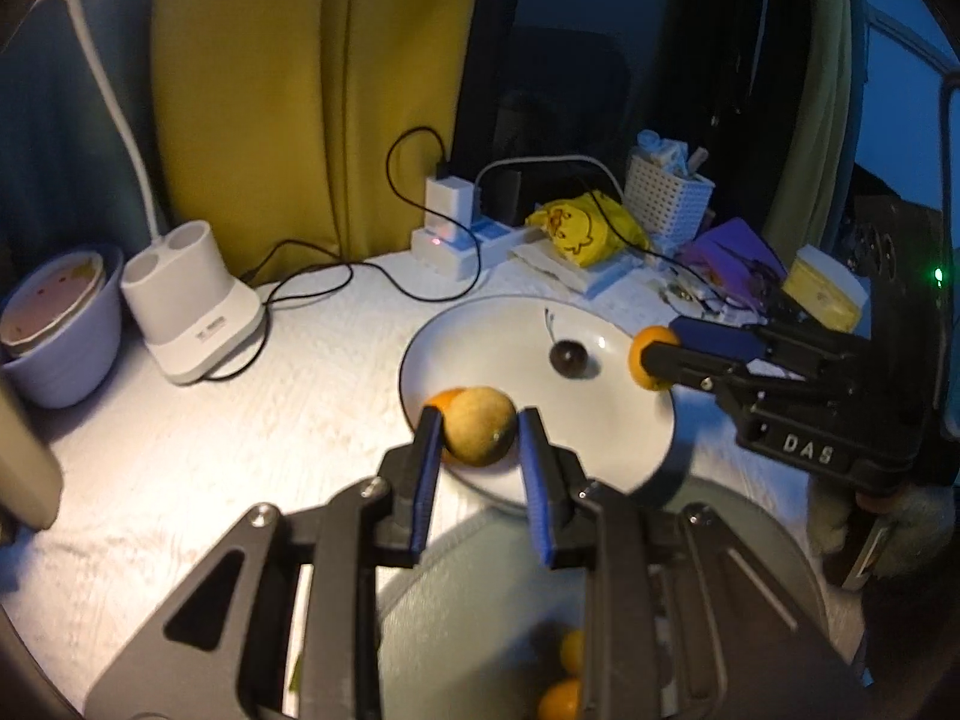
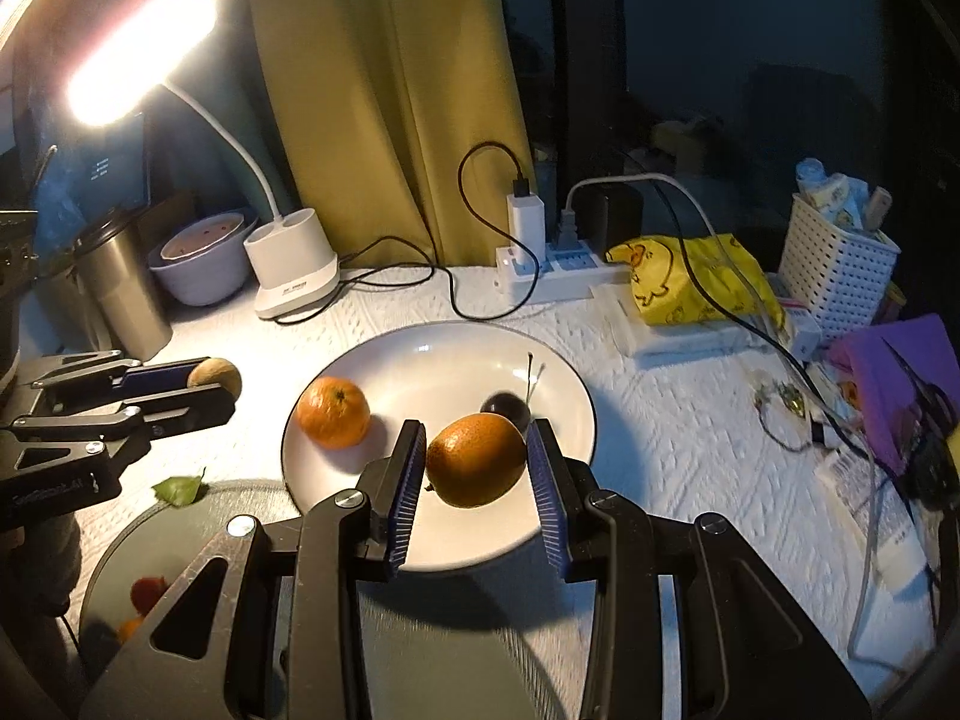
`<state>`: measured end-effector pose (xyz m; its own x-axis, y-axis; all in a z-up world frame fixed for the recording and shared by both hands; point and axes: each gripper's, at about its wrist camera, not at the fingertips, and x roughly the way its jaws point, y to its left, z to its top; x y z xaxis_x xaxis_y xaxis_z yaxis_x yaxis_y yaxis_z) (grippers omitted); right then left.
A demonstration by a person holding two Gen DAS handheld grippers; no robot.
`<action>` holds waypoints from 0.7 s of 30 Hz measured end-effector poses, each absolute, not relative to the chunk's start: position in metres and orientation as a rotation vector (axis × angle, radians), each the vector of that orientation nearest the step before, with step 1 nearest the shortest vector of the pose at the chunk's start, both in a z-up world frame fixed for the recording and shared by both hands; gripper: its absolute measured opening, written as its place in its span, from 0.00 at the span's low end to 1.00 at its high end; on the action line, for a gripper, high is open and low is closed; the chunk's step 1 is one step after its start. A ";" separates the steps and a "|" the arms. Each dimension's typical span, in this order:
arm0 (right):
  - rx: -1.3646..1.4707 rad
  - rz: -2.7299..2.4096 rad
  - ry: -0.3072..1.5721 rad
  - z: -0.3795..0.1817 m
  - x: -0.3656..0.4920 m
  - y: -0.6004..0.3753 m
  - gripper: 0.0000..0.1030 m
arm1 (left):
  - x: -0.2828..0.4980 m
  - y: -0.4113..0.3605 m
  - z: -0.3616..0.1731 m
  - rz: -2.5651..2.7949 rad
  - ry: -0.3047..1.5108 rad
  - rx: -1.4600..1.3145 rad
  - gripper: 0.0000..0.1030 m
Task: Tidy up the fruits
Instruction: 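Carry the yellow fruit with the left tool while the right tool carries the orange to the bowl, then open the left tool in the bowl while the right tool releases the orange beside it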
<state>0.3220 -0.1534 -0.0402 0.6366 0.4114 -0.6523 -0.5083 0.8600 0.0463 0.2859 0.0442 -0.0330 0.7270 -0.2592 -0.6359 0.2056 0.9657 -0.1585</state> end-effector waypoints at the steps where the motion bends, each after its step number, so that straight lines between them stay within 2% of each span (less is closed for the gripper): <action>1: -0.150 0.532 0.701 -0.040 0.326 -0.150 0.36 | 0.291 0.044 -0.034 -0.259 0.712 -0.082 0.26; 10: -0.158 0.544 0.682 -0.048 0.357 -0.124 0.36 | 0.340 0.037 -0.045 -0.248 0.701 -0.082 0.26; 21: -0.165 0.549 0.726 -0.072 0.382 -0.109 0.36 | 0.364 0.033 -0.067 -0.238 0.740 -0.050 0.26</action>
<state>0.3815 -0.1088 -0.0720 0.6144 0.4182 -0.6690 -0.5298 0.8470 0.0428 0.3642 0.0329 -0.0672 0.7128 -0.2317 -0.6620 0.1969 0.9720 -0.1283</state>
